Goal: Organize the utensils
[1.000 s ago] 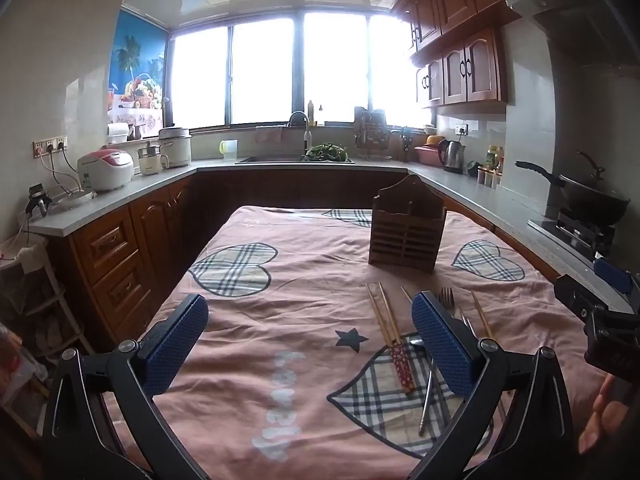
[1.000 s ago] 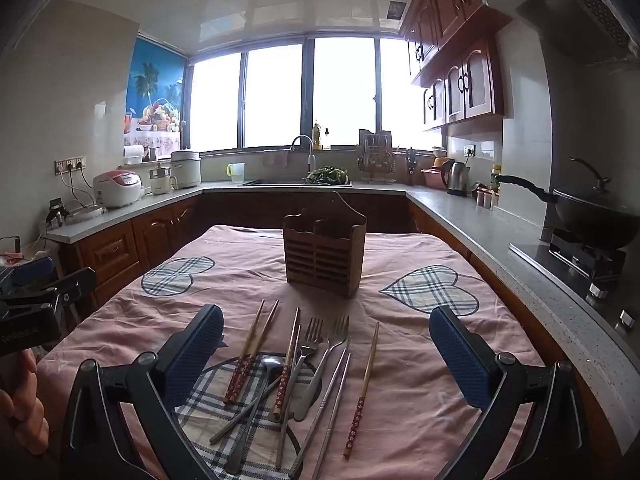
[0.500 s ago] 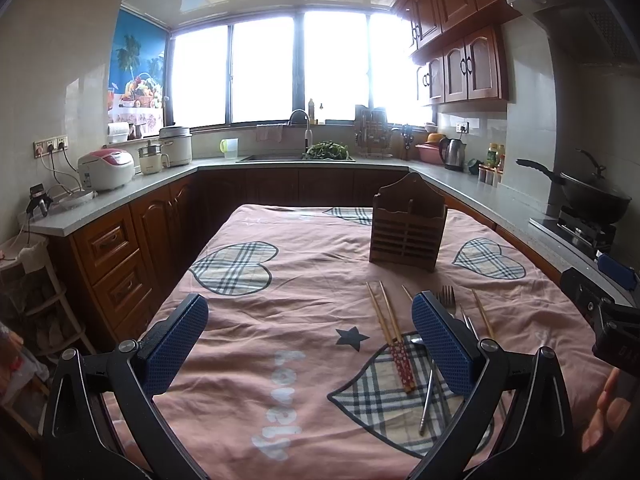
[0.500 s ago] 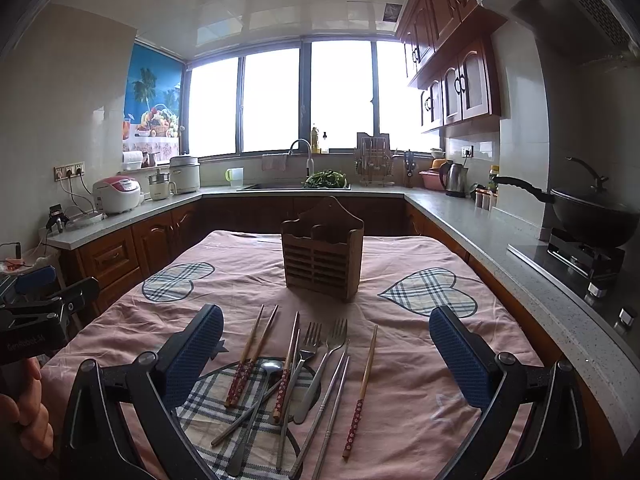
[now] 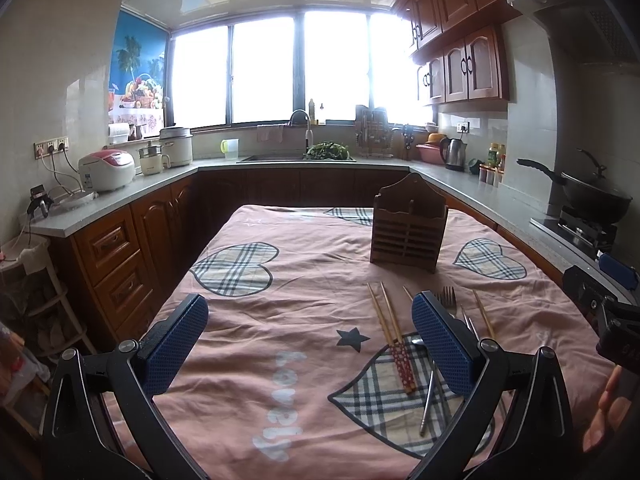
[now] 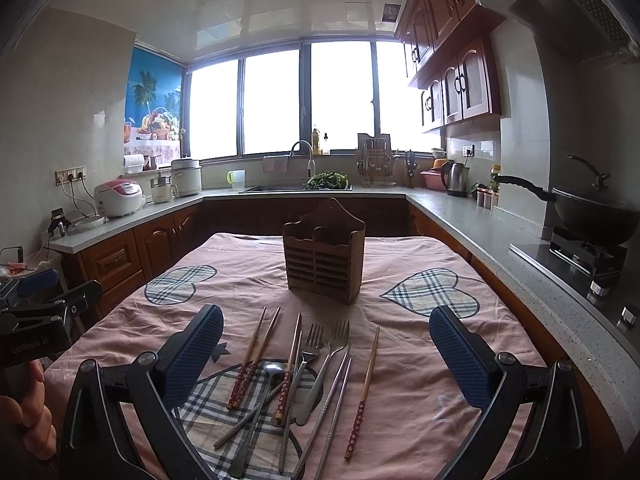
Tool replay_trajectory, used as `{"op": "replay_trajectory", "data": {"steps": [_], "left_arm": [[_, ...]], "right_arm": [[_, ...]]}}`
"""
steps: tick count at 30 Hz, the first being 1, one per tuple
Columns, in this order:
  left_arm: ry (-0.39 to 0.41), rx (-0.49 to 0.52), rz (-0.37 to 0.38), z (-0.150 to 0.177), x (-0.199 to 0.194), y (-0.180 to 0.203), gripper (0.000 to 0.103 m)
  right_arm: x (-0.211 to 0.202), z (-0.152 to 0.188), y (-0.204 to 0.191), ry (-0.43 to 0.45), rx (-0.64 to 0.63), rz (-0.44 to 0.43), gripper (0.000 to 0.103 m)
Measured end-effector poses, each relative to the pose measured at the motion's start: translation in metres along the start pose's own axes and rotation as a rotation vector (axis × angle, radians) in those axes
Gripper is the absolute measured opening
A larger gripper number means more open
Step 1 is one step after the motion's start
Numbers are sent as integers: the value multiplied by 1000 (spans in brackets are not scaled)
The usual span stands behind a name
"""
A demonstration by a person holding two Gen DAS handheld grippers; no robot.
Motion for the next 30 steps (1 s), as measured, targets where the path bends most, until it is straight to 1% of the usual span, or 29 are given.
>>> {"op": "replay_trajectory", "data": {"steps": [18,30], "left_arm": [[-14,4,9,2,5,2,103],[-42,10,18,4,16,6,103]], "right_arm": [[1,-1,-1,-1,14,-13,103],[7,3,1,-13,23,-13,103]]}}
Point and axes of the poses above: each gripper's, at about its wrist camera, not at the fingertips, and x roughly the way its jaws point, y to its right, z to its underside, the point moved 10 cm from there along x, roughly the way its jaws point, and after that the axes turned 7 degrees about x, right-handed, at the moved point
